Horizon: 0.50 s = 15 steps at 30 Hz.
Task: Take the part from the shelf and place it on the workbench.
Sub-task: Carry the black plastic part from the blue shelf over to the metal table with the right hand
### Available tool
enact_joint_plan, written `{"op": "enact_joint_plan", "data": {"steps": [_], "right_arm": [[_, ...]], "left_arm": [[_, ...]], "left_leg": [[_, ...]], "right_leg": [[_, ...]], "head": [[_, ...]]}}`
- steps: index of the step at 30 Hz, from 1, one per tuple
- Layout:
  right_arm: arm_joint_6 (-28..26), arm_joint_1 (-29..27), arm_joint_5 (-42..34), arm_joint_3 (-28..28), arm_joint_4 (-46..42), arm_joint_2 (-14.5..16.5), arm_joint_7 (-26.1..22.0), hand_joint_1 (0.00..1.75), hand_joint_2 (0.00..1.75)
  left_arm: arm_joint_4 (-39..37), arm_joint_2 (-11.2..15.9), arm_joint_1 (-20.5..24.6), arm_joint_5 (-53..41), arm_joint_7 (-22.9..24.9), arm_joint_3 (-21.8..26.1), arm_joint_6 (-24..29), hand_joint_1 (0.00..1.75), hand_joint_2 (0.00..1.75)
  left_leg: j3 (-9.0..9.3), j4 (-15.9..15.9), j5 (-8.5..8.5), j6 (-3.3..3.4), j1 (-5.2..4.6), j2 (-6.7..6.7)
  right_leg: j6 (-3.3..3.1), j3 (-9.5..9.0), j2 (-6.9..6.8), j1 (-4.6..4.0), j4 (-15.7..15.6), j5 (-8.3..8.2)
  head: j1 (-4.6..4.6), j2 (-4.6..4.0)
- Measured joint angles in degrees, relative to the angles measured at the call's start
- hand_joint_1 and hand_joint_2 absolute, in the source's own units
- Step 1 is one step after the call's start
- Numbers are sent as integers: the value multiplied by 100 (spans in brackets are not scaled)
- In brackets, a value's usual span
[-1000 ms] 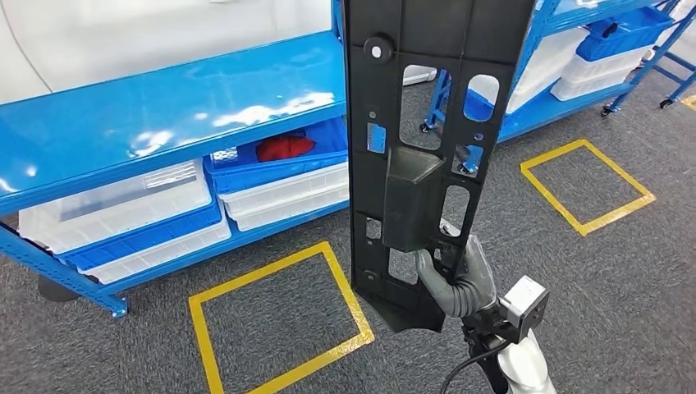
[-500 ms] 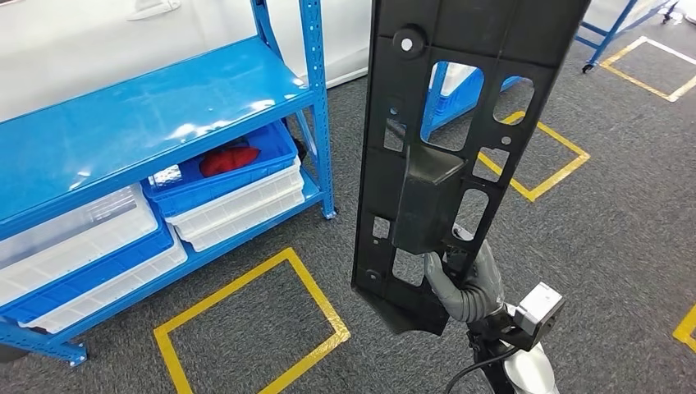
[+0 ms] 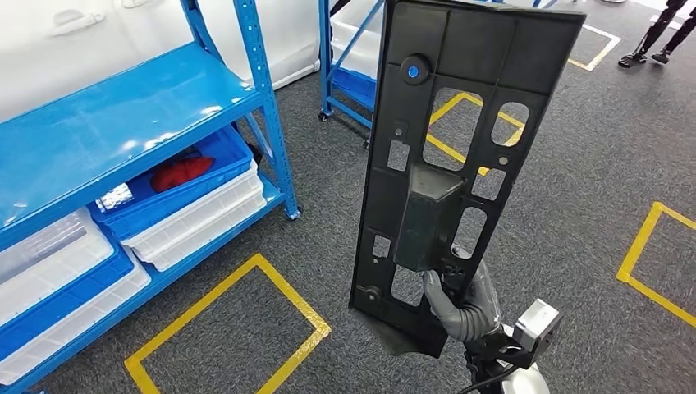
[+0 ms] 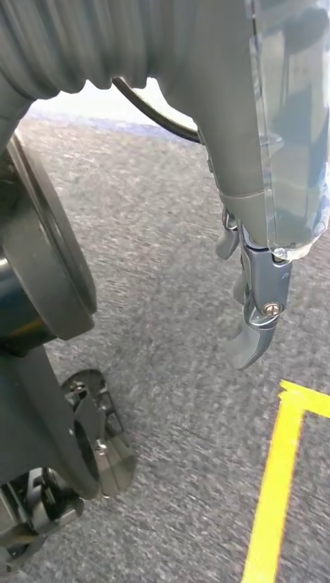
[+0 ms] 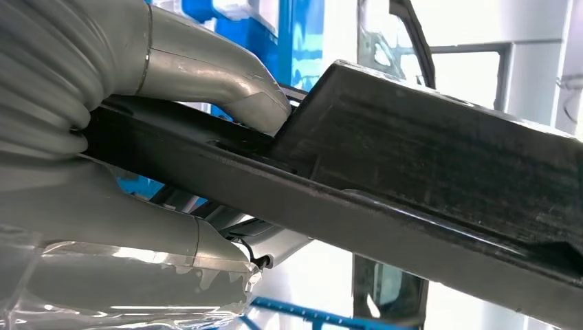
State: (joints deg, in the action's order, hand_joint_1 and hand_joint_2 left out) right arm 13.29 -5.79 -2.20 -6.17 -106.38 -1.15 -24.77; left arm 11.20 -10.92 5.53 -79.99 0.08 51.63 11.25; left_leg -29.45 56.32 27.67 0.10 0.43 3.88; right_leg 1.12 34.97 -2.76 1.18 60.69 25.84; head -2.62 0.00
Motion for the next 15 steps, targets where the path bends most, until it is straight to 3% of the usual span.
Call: {"op": "enact_joint_plan", "data": {"steps": [2, 4, 6, 8, 10, 11, 12, 13, 15], "right_arm": [[60, 44, -15, 5, 97, 50, -50, 175, 175], [97, 83, -10, 15, 186, 75, -109, 175, 175], [110, 146, 2, 23, 250, 96, -156, 175, 175], [111, 219, 8, 26, 301, 123, -186, 175, 175], [113, 254, 9, 27, 351, 146, -192, 175, 175], [113, 258, 10, 27, 374, 151, -192, 175, 175], [114, 261, 11, 27, 396, 155, -191, 175, 175], [114, 264, 11, 27, 411, 156, -191, 175, 175], [114, 282, 14, 28, 432, 165, -192, 175, 175]], "left_arm": [[5, 29, -12, 101, -4, 83, 43, 0, 175], [8, 44, -13, 125, -73, 138, 78, 0, 175], [9, 53, -16, 98, -160, 152, 100, 0, 175], [10, 60, -4, 80, -211, 163, 111, 0, 175], [10, 62, 35, 79, -231, 174, 113, 0, 175], [10, 63, 47, 79, -233, 176, 113, 0, 175], [10, 63, 49, 75, -230, 176, 113, 0, 175], [10, 65, 39, 72, -225, 177, 114, 0, 175], [10, 79, 1, 65, -231, 180, 115, 0, 175]], "left_leg": [[17, 12, 28, -71, -23, 83], [41, 16, 52, -137, -17, 139], [-31, 230, 236, -185, 4, -7], [-313, 908, 633, -203, 16, -240], [-608, 1618, 908, -199, 12, -323], [-642, 1717, 884, -185, 11, -333], [-568, 1573, 740, -161, 10, -347], [-413, 1234, 519, -127, 9, -396], [-92, 481, 175, -56, 9, -642]], "right_leg": [[-77, -93, -41, -43, -206, 0], [-150, -74, 68, -42, -223, -22], [-231, -73, 167, -24, -252, -51], [-291, -61, 264, -31, -263, -71], [-315, -51, 377, -64, -257, -80], [-320, -50, 445, -80, -251, -81], [-321, -52, 521, -94, -241, -82], [-321, -54, 601, -104, -229, -82], [-301, -34, 745, -110, -204, -94]], "head": [[-1, 0], [-1, 0], [-2, 0], [-2, 0], [-2, 0], [-2, 0], [-2, 0], [-2, 0], [-2, 0]]}}
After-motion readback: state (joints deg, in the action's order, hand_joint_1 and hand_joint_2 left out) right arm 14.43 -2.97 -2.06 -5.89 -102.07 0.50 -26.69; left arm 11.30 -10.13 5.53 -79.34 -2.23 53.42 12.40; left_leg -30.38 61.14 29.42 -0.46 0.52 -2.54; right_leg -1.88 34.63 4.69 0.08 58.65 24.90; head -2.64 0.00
